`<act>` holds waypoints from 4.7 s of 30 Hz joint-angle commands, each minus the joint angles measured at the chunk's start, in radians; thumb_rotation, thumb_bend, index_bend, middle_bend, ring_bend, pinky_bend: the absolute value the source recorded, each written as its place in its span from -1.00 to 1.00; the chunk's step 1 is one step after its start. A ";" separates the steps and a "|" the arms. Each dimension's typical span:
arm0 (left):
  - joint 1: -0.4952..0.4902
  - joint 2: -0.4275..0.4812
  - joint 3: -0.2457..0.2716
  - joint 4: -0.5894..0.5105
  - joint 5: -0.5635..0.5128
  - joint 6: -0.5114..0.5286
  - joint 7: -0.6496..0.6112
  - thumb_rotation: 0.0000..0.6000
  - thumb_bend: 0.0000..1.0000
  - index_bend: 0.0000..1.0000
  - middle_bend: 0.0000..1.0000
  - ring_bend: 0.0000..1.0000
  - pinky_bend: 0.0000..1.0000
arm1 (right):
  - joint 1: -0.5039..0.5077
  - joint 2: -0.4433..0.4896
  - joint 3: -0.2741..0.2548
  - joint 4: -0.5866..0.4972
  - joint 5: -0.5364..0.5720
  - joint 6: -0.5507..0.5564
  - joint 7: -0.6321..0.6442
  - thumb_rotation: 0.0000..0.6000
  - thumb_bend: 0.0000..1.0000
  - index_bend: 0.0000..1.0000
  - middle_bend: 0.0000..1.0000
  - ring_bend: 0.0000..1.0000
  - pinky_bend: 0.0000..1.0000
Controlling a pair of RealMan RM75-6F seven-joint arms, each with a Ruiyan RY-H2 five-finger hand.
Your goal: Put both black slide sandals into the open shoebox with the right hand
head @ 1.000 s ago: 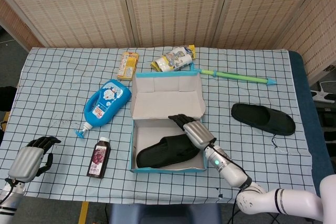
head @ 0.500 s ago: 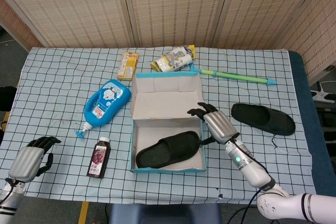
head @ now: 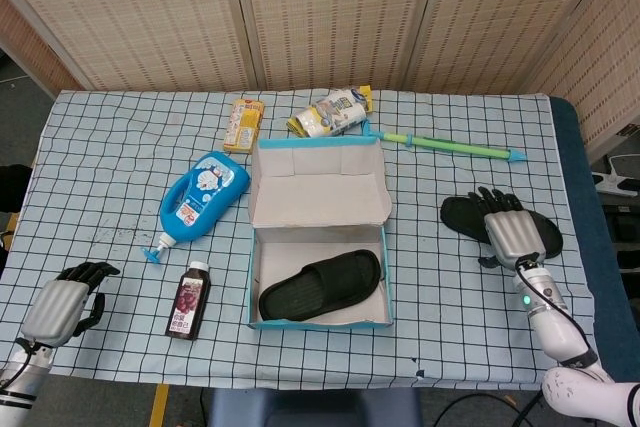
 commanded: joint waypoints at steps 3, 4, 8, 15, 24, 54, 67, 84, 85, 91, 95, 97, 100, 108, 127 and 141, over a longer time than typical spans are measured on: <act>0.000 0.000 -0.001 0.003 -0.003 -0.001 -0.006 1.00 0.33 -0.46 -0.52 -0.61 -0.40 | 0.004 -0.092 0.023 0.228 0.045 -0.087 0.089 1.00 -1.00 -1.00 -1.00 -1.00 -0.85; 0.000 0.000 -0.001 0.004 -0.003 -0.002 -0.007 1.00 0.33 -0.46 -0.52 -0.61 -0.40 | 0.006 -0.108 0.026 0.261 0.045 -0.095 0.099 1.00 -1.00 -1.00 -1.00 -1.00 -0.85; 0.000 0.001 0.001 0.006 0.000 0.000 -0.010 1.00 0.33 -0.46 -0.52 -0.61 -0.40 | 0.010 -0.173 0.041 0.390 0.059 -0.138 0.142 1.00 -1.00 -1.00 -1.00 -1.00 -0.84; -0.002 0.000 0.001 0.009 -0.004 -0.006 -0.010 1.00 0.33 -0.46 -0.52 -0.61 -0.40 | 0.015 -0.247 0.048 0.540 0.084 -0.229 0.181 1.00 -1.00 -1.00 -1.00 -1.00 -0.84; -0.002 0.000 0.003 0.009 -0.003 -0.006 -0.008 1.00 0.33 -0.46 -0.52 -0.61 -0.40 | 0.007 -0.365 0.072 0.722 0.047 -0.223 0.240 1.00 -1.00 -0.66 -0.52 -0.82 -0.66; -0.001 0.000 0.006 0.007 0.001 -0.003 -0.006 1.00 0.33 -0.46 -0.52 -0.61 -0.40 | -0.141 -0.201 0.117 0.188 -0.143 0.303 -0.036 1.00 -1.00 0.01 0.13 -0.19 0.12; 0.000 0.002 0.004 0.009 -0.005 -0.004 -0.016 1.00 0.33 -0.46 -0.52 -0.61 -0.40 | -0.108 -0.109 0.132 0.155 0.169 0.025 -0.100 1.00 -1.00 -1.00 -0.90 -1.00 -0.62; -0.012 -0.006 0.004 0.025 0.001 -0.020 -0.035 1.00 0.33 -0.46 -0.52 -0.61 -0.40 | -0.057 -0.304 0.115 0.564 0.229 -0.192 0.027 1.00 -1.00 -1.00 -0.90 -1.00 -0.66; -0.012 -0.006 0.005 0.025 0.002 -0.018 -0.037 1.00 0.33 -0.46 -0.52 -0.61 -0.40 | -0.055 -0.313 0.112 0.580 0.227 -0.200 0.029 1.00 -1.00 -1.00 -0.90 -1.00 -0.66; -0.010 -0.004 0.005 0.025 0.002 -0.015 -0.038 1.00 0.33 -0.46 -0.52 -0.61 -0.40 | -0.047 -0.383 0.109 0.688 0.201 -0.215 0.053 1.00 -1.00 -0.83 -0.70 -0.86 -0.57; -0.010 -0.003 0.005 0.023 0.002 -0.014 -0.037 1.00 0.33 -0.46 -0.52 -0.61 -0.40 | -0.054 -0.426 0.115 0.745 0.166 -0.173 0.075 1.00 -1.00 -0.25 -0.19 -0.33 -0.03; -0.011 -0.003 0.005 0.023 0.002 -0.014 -0.037 1.00 0.33 -0.46 -0.52 -0.61 -0.40 | -0.060 -0.441 0.118 0.764 0.137 -0.133 0.088 1.00 -1.00 -0.03 0.00 -0.13 0.17; -0.011 -0.003 0.006 0.022 0.002 -0.015 -0.036 1.00 0.33 -0.46 -0.52 -0.61 -0.40 | -0.074 -0.454 0.122 0.779 0.087 -0.063 0.110 1.00 -1.00 0.18 0.16 0.05 0.32; -0.011 -0.004 0.007 0.021 0.002 -0.016 -0.033 1.00 0.33 -0.46 -0.52 -0.61 -0.40 | -0.125 -0.400 0.132 0.635 -0.018 0.131 0.099 1.00 -1.00 0.25 0.22 0.10 0.36; -0.012 -0.005 0.008 0.018 0.003 -0.016 -0.026 1.00 0.33 -0.46 -0.52 -0.61 -0.40 | -0.189 -0.317 0.086 0.230 -0.379 0.486 0.005 1.00 -1.00 0.25 0.23 0.10 0.38; -0.011 -0.001 0.007 0.020 0.005 -0.011 -0.036 1.00 0.33 -0.46 -0.52 -0.61 -0.40 | -0.043 -0.517 0.068 0.191 -0.574 0.359 -0.092 1.00 -1.00 0.25 0.23 0.11 0.38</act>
